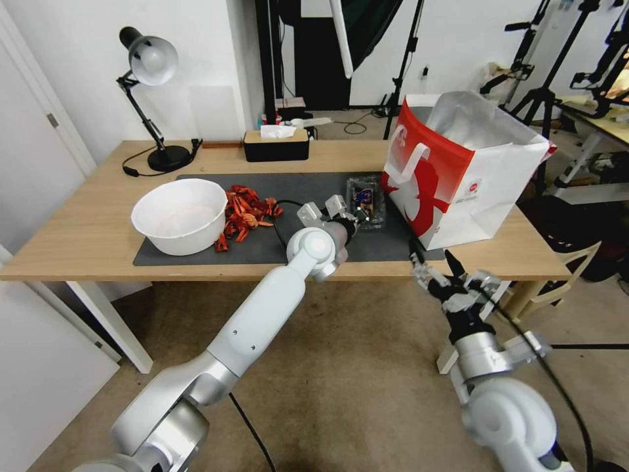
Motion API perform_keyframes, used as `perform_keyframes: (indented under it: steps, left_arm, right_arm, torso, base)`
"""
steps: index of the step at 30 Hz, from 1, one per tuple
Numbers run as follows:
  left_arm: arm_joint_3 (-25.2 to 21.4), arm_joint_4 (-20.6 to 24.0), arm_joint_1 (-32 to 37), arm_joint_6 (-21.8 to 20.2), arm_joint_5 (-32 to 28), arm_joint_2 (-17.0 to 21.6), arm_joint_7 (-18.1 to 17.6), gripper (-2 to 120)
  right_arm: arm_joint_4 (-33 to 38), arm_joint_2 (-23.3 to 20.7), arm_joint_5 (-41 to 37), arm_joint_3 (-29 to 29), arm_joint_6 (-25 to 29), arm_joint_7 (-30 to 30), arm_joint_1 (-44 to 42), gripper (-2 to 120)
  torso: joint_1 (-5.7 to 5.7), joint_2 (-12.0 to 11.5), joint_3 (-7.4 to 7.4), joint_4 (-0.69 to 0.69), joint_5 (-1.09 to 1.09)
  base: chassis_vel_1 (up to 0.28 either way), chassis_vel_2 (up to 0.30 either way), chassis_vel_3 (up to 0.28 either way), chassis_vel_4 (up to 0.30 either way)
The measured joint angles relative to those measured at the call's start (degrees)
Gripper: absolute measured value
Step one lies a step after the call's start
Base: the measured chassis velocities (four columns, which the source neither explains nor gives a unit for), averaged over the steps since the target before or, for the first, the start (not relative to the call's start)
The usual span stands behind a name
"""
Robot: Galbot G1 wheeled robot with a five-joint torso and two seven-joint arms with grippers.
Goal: Close the takeout container lid, then place the container into the takeout bag.
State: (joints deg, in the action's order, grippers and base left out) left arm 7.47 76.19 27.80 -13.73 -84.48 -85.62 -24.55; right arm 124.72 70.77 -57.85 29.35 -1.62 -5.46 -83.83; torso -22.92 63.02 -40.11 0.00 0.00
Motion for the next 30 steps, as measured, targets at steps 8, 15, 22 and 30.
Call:
perform_keyframes:
  steps: [8, 15, 22, 30]
  left_arm:
    - [0.0, 0.3, 0.0, 0.1, -0.1, -0.1, 0.0, 0]
    - [0.0, 0.7, 0.1, 0.2, -0.1, 0.1, -0.2, 0]
    - [-0.1, 0.7, 0.2, 0.3, -0.1, 0.3, -0.2, 0]
    - [0.0, 1.0, 0.2, 0.4, -0.1, 0.2, -0.3, 0]
  right_arm:
    - [0.8, -0.3, -15.1, -1.0, -8.4, -8.5, 5.4, 100]
    - [-1.7, -1.5, -21.4, -2.5, -11.8, -13.3, 11.1, 100]
    - [-4.1, -2.1, -24.5, -3.7, -13.7, -15.9, 16.2, 100]
    - [-7.2, -2.9, -25.5, -5.3, -15.5, -17.6, 21.9, 100]
  torso:
    - [0.0, 0.0, 0.01, 0.0, -0.01]
    - [0.0, 0.0, 0.0, 0.0, 0.0]
    - [0.0, 0.0, 0.0, 0.0, 0.0]
    - [0.0, 0.0, 0.0, 0.0, 0.0]
  base:
    - [0.0, 0.0, 0.0, 0.0]
    - [0.0, 0.0, 0.0, 0.0]
    - [0.0, 0.0, 0.0, 0.0]
    - [0.0, 0.0, 0.0, 0.0]
